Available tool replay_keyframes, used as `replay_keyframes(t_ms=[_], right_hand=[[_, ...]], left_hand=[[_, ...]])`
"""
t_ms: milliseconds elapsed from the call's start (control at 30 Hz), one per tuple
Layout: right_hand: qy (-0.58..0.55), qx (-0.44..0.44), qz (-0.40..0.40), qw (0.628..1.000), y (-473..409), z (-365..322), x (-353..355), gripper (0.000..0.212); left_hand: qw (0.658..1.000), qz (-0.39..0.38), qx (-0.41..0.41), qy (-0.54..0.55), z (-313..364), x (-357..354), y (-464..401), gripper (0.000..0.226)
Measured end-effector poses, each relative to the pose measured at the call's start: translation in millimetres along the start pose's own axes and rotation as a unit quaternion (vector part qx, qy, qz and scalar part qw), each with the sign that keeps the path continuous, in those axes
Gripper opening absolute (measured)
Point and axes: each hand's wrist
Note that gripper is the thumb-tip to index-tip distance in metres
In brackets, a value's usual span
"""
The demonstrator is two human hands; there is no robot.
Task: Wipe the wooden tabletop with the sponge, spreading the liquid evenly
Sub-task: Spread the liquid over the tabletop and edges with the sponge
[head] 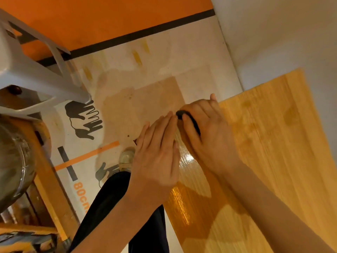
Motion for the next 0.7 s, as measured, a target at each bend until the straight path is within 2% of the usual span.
replay_keyframes(t_ms=[67, 100, 200, 267, 333, 400, 500, 567, 633, 700], right_hand=[[0.029, 0.033, -0.032, 0.999, -5.4, 12.7, 11.1, 0.028], [0.044, 0.021, -0.031, 0.998, -10.8, 24.2, 18.3, 0.028], [0.039, -0.091, 0.032, 0.995, -25.9, 49.9, 39.4, 0.027], [0.021, -0.140, 0.068, 0.988, -24.0, 42.4, 33.6, 0.027], [0.003, -0.115, 0.052, 0.992, -15.5, 16.9, 15.1, 0.026], [-0.003, -0.048, 0.010, 0.999, -7.9, -2.6, 0.3, 0.024], [0.023, -0.004, -0.020, 1.000, -15.7, 14.7, 12.2, 0.028], [0.028, -0.065, 0.025, 0.997, -21.4, 40.5, 26.4, 0.029], [-0.014, -0.166, 0.100, 0.981, -18.0, 50.6, 30.3, 0.031], [-0.079, -0.198, 0.131, 0.968, -8.7, 36.3, 15.9, 0.035]], left_hand=[[1.000, -0.005, -0.011, 0.004, -1.0, -0.4, -0.3, 0.053], [1.000, -0.010, -0.012, 0.006, -0.6, -0.5, -1.7, 0.053], [1.000, -0.023, -0.006, 0.000, 1.1, -0.9, -3.6, 0.053], [1.000, -0.028, -0.002, -0.004, 0.8, 0.1, -1.0, 0.054], [1.000, -0.028, -0.004, -0.004, -1.1, 0.8, 2.1, 0.054], [1.000, -0.028, -0.007, -0.010, -2.4, 0.7, 2.0, 0.055], [0.999, -0.031, -0.015, -0.013, -0.9, -0.2, -1.3, 0.056], [0.999, -0.031, -0.016, -0.019, 0.1, -0.5, -4.0, 0.056], [0.999, -0.037, -0.012, -0.029, 0.7, 0.0, -4.1, 0.057], [0.998, -0.046, -0.010, -0.039, 0.3, 1.4, -3.2, 0.057]])
Point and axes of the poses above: each hand's wrist, its own y-axis away from the middle knuckle, its own x-axis out of the back of the hand, z = x × y, and after that the axes turned 7 degrees about -x, right-handed
